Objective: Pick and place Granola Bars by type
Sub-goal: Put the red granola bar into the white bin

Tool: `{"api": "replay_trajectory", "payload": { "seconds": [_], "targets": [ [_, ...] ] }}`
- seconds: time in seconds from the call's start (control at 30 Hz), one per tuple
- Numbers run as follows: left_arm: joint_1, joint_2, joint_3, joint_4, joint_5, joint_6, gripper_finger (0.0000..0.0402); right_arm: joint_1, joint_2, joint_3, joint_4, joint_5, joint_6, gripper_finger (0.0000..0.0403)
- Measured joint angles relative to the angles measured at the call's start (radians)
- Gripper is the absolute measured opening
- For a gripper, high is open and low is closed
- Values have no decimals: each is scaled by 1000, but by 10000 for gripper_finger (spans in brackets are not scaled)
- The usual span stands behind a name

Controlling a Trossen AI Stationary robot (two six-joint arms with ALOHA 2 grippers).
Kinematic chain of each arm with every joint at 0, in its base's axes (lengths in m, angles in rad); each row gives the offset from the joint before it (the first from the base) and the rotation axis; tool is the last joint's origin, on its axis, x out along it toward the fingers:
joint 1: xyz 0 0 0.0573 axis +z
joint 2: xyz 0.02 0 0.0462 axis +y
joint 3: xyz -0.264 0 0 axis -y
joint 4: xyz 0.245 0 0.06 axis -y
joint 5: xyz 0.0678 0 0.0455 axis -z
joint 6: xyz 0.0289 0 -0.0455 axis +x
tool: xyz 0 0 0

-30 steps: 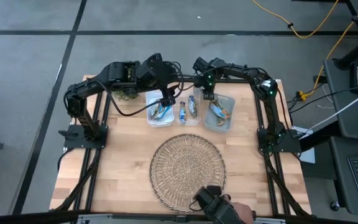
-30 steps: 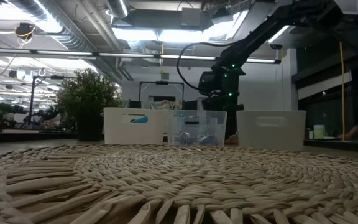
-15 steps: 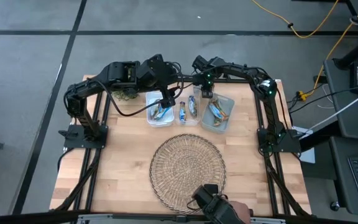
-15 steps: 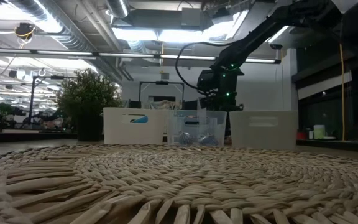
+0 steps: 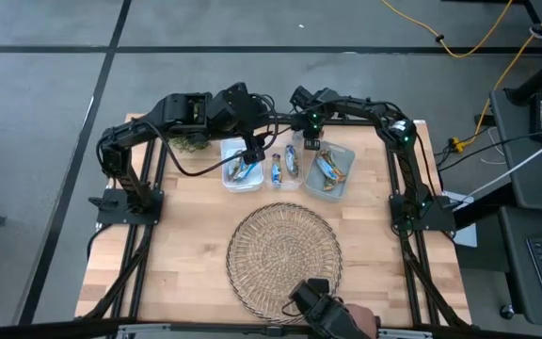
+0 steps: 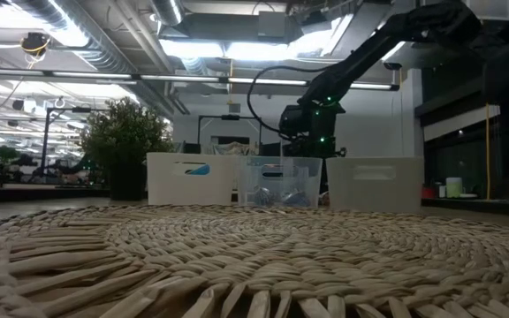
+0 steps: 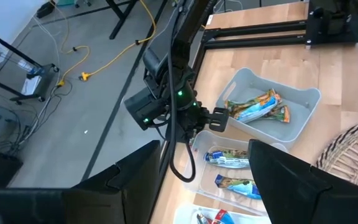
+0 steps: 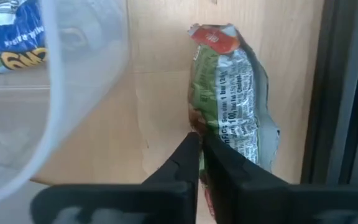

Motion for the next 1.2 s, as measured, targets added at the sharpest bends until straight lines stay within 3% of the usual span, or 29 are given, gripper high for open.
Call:
{"api": "replay_trajectory", "payload": {
  "seconds": [0.13, 0.83, 1.0, 1.2],
  "targets": [
    [0, 0, 0, 0, 3, 0, 235, 0, 1, 1, 3, -2, 1, 6],
    [0, 0, 0, 0, 1, 16, 235, 0, 1, 188, -112, 12, 54, 11],
    [0, 0, 0, 0, 0, 15, 235, 0, 4, 162, -121, -2, 50, 55],
    [0, 0, 0, 0, 0, 16, 235, 0, 6, 113, -110, -29, 22, 153]
  ]
}}
